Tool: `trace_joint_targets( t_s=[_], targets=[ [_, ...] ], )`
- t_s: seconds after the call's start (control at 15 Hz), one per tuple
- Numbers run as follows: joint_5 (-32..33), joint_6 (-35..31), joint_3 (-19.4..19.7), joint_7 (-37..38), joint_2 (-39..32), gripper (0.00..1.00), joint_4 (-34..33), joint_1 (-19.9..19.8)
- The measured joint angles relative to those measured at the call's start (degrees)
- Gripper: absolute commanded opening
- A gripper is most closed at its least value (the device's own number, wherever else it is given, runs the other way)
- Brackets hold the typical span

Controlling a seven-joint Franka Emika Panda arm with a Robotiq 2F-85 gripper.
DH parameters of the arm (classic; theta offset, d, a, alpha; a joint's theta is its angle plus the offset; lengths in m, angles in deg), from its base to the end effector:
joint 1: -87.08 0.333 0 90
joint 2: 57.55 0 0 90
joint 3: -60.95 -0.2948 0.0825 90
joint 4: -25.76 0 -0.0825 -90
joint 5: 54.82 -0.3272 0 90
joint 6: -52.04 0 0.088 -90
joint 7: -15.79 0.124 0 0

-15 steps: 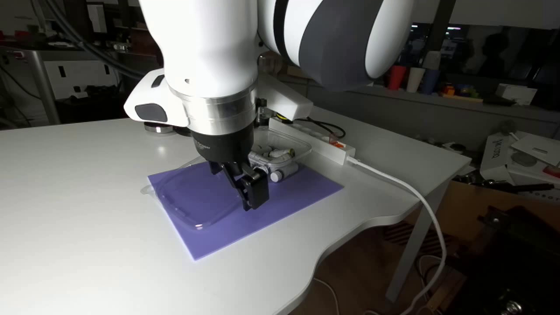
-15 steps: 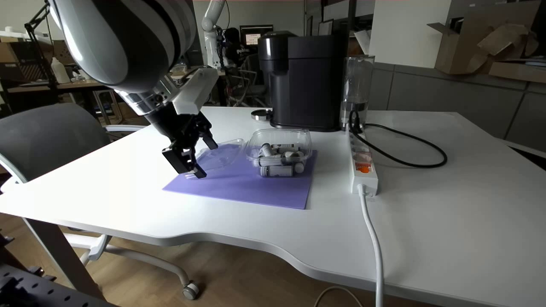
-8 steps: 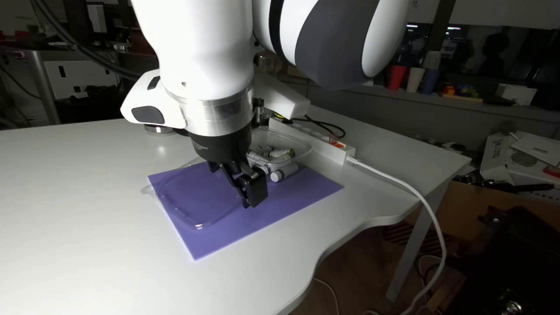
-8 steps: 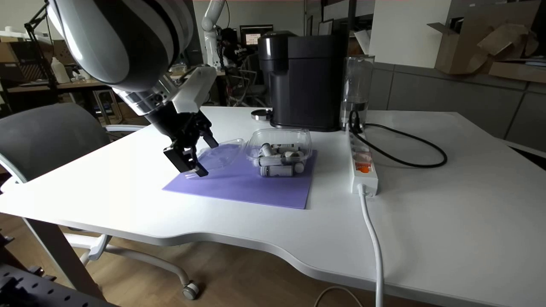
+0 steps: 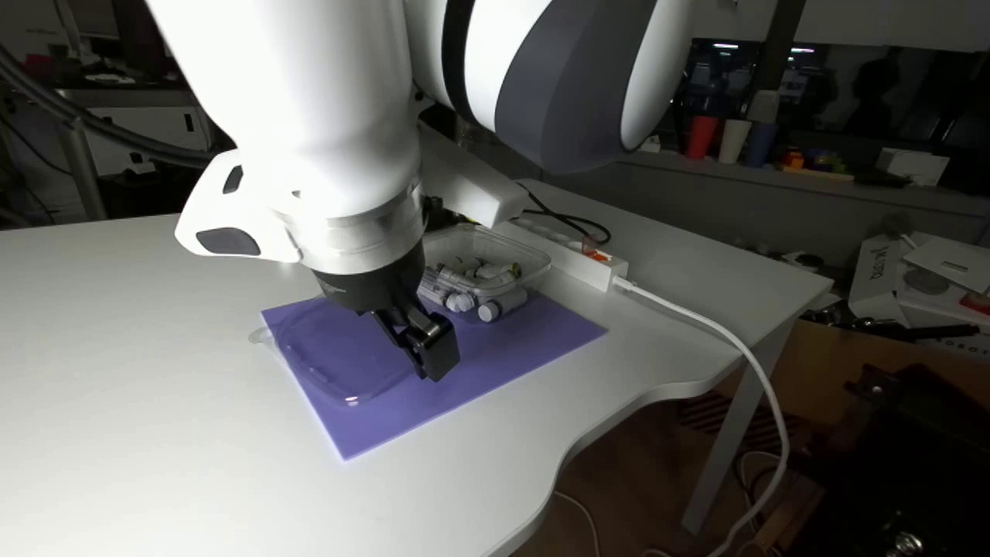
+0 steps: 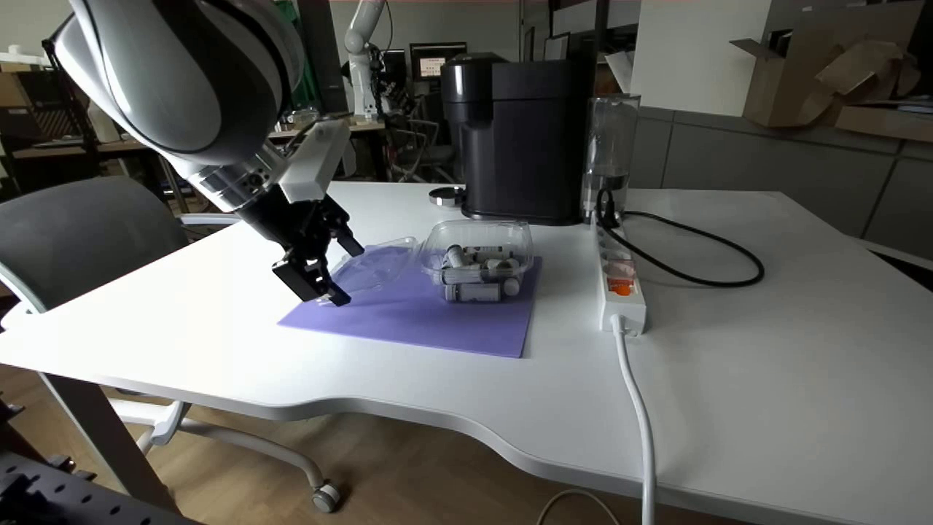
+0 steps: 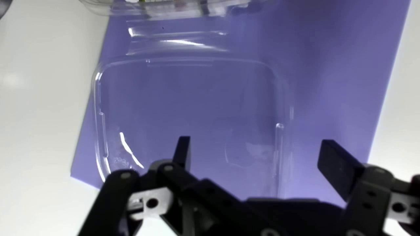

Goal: Close the lid of the clear bowl

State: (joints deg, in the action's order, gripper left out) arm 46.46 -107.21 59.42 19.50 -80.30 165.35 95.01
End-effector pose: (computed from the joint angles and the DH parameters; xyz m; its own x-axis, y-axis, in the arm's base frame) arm 0.3937 0.1049 0.1442 -0.1573 0.9183 -0.3634 0.9029 0.2828 0.3238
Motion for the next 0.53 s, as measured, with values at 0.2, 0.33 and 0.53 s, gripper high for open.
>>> trace_joint_targets(
  t_s=[0.2,0.33,0.53],
  targets=[
    [1.09,1.37,-0.2,1.28,-1.35,1.0,-0.43,0.22],
    [1.54,2.49,-0.21,2.01,-2.37,1.0,-0.97,0.28],
    [2.68,4.11,-0.41,3.12,-4.02,1.0,-2.08,0.57]
  ],
)
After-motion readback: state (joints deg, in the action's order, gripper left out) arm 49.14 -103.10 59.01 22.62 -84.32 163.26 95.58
